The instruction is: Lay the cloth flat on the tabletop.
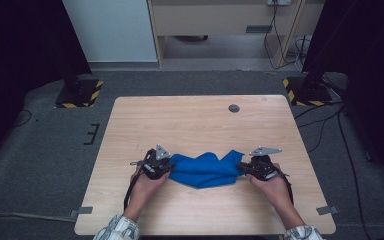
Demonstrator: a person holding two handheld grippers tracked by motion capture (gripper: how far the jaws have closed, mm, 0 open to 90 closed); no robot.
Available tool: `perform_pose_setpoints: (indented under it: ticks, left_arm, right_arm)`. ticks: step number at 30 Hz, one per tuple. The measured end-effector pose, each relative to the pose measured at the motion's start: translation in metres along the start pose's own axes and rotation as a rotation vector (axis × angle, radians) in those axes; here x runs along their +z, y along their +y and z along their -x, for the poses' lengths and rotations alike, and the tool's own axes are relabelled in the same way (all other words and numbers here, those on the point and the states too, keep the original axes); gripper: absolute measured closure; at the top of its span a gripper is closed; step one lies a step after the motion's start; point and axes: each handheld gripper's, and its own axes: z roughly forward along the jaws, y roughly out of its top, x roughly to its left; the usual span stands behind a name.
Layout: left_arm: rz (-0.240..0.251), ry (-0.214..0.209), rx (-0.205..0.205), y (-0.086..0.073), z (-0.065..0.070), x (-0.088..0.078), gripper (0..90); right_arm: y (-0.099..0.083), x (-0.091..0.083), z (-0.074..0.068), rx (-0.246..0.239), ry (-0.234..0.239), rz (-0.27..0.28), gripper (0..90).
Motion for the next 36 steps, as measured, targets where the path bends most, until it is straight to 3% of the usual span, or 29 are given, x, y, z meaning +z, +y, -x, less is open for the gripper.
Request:
perform_pose_setpoints:
  ticks: [3, 8, 10, 11, 12, 15, 16, 17, 20, 23, 27, 32, 36]
  left_arm:
    - [0.046, 0.002, -0.021, 0.000, -0.002, -0.005, 51.2]
    - [0.098, -0.003, -0.031, 0.001, -0.004, -0.013, 48.8]
    - [0.103, -0.002, -0.030, 0.001, -0.004, -0.014, 48.2]
    - [0.138, 0.014, -0.031, 0.003, -0.004, -0.018, 48.0]
    - [0.156, 0.020, -0.032, 0.004, -0.005, -0.021, 48.1]
    - [0.187, 0.053, -0.042, 0.006, -0.009, -0.028, 47.8]
    - [0.187, 0.053, -0.042, 0.006, -0.009, -0.028, 47.4]
    - [0.180, 0.075, -0.063, 0.004, -0.015, -0.029, 47.2]
    - [0.151, 0.083, -0.100, -0.001, -0.024, -0.024, 46.7]
    - [0.116, 0.065, -0.126, -0.004, -0.029, -0.013, 45.3]
    - [0.083, 0.082, -0.106, -0.003, -0.028, 0.000, 45.4]
    - [0.099, 0.089, -0.113, 0.000, -0.028, 0.004, 50.1]
    - [0.072, 0.056, -0.113, 0.001, -0.029, 0.012, 52.5]
  right_arm:
    - [-0.003, 0.000, 0.001, 0.013, -0.005, -0.011, 77.9]
    - [-0.001, 0.002, 0.003, 0.033, -0.016, -0.028, 54.1]
    - [0.001, 0.002, 0.004, 0.043, -0.016, -0.028, 53.7]
    - [0.004, 0.001, 0.004, 0.042, -0.016, -0.014, 51.9]
    - [0.007, 0.001, 0.004, 0.053, -0.016, -0.009, 53.5]
    - [0.009, 0.002, 0.002, 0.031, -0.012, 0.000, 73.2]
    - [0.009, 0.002, 0.002, 0.031, -0.012, 0.000, 73.2]
    - [0.009, 0.002, 0.001, 0.010, -0.020, 0.000, 83.3]
    - [0.008, 0.002, -0.001, 0.002, -0.021, 0.001, 84.9]
    - [0.006, 0.002, -0.002, -0.004, -0.019, -0.001, 85.4]
    - [0.006, 0.002, -0.004, -0.032, -0.015, -0.008, 86.4]
    - [0.002, 0.000, -0.004, -0.047, -0.007, -0.019, 86.7]
    - [-0.003, 0.004, -0.003, -0.042, -0.001, -0.019, 86.7]
